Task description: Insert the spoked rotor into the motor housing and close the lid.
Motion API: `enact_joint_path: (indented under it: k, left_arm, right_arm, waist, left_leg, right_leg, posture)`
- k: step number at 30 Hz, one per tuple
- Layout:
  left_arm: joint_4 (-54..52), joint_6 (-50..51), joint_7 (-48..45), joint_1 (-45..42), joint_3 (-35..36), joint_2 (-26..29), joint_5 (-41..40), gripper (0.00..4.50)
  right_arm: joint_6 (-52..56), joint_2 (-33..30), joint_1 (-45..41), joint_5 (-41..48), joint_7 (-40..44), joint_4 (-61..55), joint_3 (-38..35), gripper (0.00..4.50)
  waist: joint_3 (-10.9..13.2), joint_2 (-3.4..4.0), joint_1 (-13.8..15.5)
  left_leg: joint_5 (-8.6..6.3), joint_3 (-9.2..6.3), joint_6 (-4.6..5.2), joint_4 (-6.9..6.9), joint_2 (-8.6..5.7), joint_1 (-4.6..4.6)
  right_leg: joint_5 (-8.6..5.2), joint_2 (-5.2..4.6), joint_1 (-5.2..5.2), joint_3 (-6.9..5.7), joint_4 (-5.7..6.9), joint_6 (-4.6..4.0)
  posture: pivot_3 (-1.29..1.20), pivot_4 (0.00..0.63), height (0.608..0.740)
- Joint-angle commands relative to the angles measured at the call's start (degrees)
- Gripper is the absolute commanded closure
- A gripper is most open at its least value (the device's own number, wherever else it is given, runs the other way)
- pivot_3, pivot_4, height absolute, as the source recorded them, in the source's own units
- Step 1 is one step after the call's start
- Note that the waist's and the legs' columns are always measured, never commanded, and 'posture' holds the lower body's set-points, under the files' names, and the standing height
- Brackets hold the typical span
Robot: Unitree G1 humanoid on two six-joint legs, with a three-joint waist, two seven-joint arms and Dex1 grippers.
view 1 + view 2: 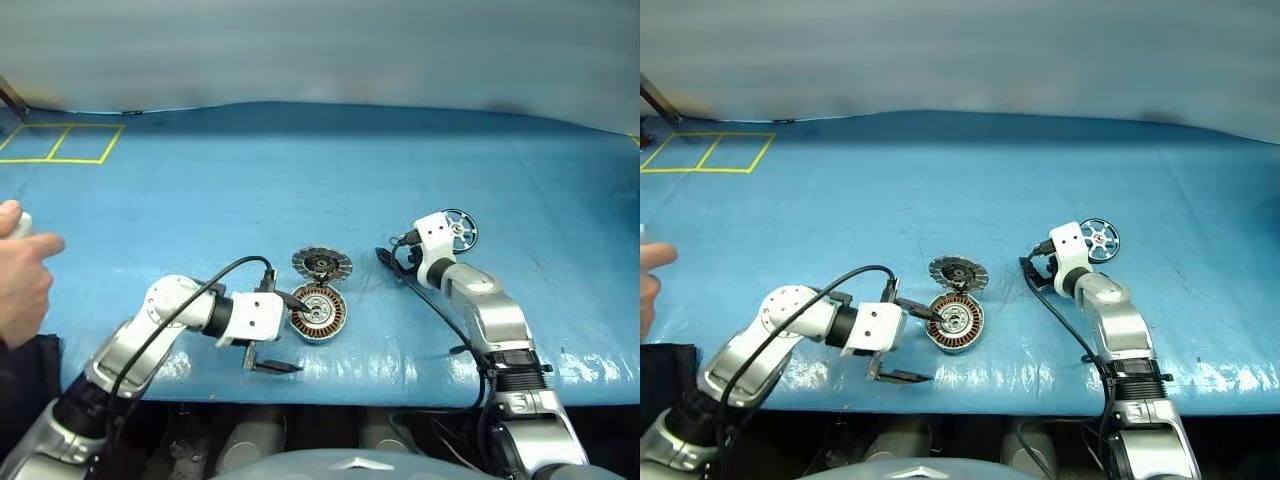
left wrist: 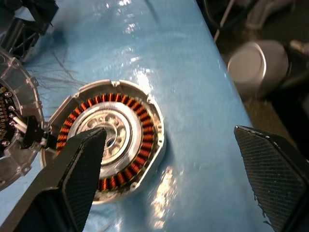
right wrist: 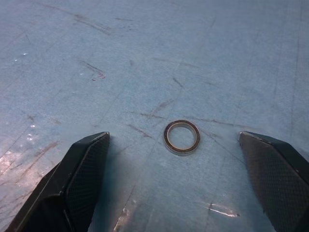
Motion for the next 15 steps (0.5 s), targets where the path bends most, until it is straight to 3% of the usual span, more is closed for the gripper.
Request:
enact_joint_path:
  k: [1, 4, 12, 15]
  left_arm:
    - [-1.7, -0.7, 5.5, 3.3, 3.7, -1.2, -1.4, 0.02]
    - [-1.5, -1.8, 8.4, 6.4, 4.2, -1.9, -1.2, 0.00]
    - [-1.8, -3.1, 13.5, 11.0, 5.8, -3.7, -2.2, 0.00]
    - [-1.7, -3.1, 14.4, 11.6, 5.9, -3.6, -2.6, 0.00]
  right_arm:
    - [0.6, -0.2, -1.0, 0.7, -0.2, 0.5, -0.9, 0.00]
    - [1.3, 0.0, -1.1, 0.5, -0.8, 1.1, -1.0, 0.62]
    - [1.2, 1.4, -0.9, 0.6, -0.5, 3.2, -0.2, 3.23]
    - [1.1, 2.0, -0.9, 0.5, -0.5, 3.2, 0.0, 3.23]
  waist:
    - [0.0, 0.01, 0.3]
    - [0.0, 0.02, 0.4]
    - [0.0, 0.00, 0.5]
    - [0.0, 0.00, 0.4]
  left_leg:
    - [0.01, 0.05, -0.02, 0.00, 0.06, 0.02]
    - [0.03, 0.26, -0.05, 0.00, 0.21, 0.09]
    - [0.02, 0.89, -0.04, -0.02, 0.61, 0.23]
    - [0.02, 1.08, -0.05, -0.06, 0.78, 0.35]
  right_leg:
    - [0.03, 0.04, 0.00, 0.01, -0.01, -0.04]
    - [0.10, 0.07, 0.02, 0.01, -0.03, -0.17]
    - [0.27, 0.30, 0.01, 0.34, -0.08, -0.30]
    - [0.31, 0.46, 0.03, 0.52, -0.13, -0.40]
  posture:
    - [0.00, 0.150, 0.740]
    - [0.00, 0.150, 0.740]
    - [0.00, 0.150, 0.740]
    - [0.00, 0.150, 0.740]
